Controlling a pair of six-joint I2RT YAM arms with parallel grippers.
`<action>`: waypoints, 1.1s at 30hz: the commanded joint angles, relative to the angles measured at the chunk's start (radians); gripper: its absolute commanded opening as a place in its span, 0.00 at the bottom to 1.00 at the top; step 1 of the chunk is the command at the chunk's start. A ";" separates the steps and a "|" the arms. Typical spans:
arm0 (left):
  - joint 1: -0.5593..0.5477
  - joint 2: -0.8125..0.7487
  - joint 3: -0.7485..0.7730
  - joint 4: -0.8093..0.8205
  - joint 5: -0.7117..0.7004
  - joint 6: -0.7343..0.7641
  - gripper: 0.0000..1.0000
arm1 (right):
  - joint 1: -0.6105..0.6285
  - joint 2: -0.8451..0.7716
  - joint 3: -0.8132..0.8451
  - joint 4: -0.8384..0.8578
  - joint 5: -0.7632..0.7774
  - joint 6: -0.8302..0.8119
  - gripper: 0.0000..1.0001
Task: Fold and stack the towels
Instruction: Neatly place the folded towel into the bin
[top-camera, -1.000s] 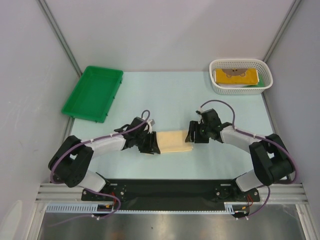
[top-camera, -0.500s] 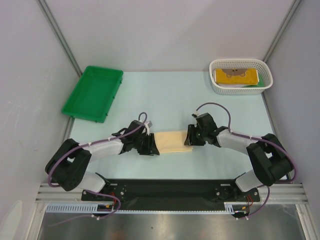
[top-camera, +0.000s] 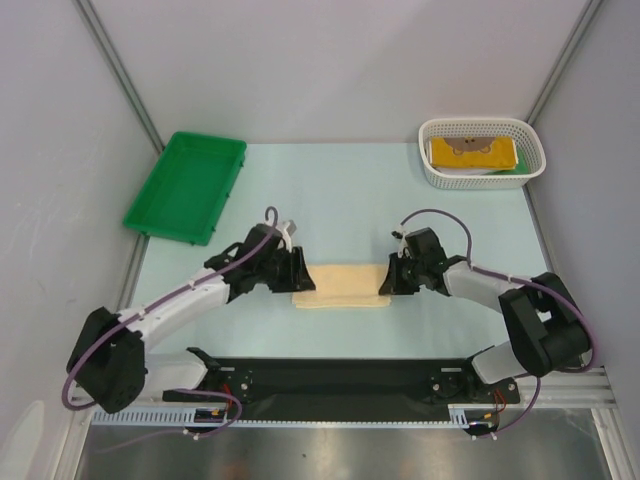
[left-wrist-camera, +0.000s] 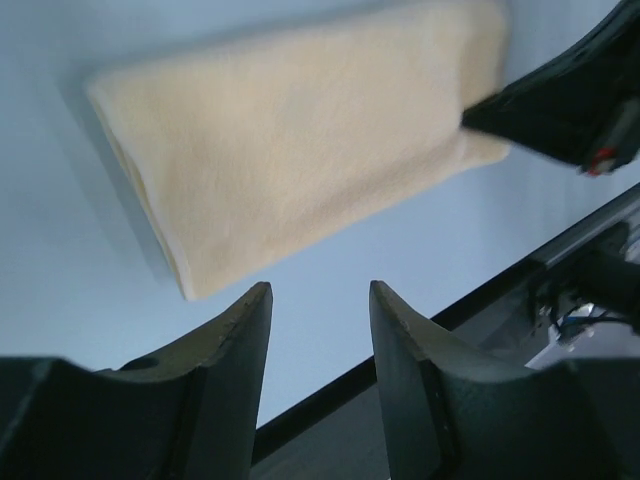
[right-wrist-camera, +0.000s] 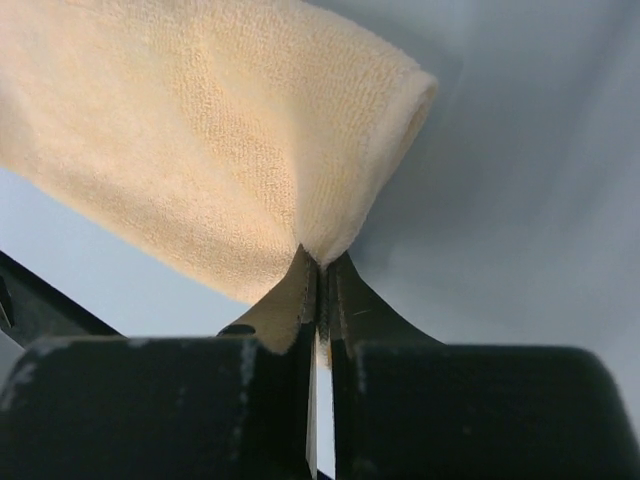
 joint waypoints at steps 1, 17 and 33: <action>0.044 -0.076 0.180 -0.130 -0.104 0.087 0.50 | -0.038 -0.066 0.099 -0.143 -0.003 -0.085 0.00; 0.214 0.131 0.255 -0.107 -0.006 0.225 0.49 | -0.247 0.496 0.959 -0.527 -0.094 -0.453 0.00; 0.227 0.225 0.238 -0.050 0.172 0.220 0.49 | -0.521 0.891 1.747 -0.671 -0.111 -0.451 0.00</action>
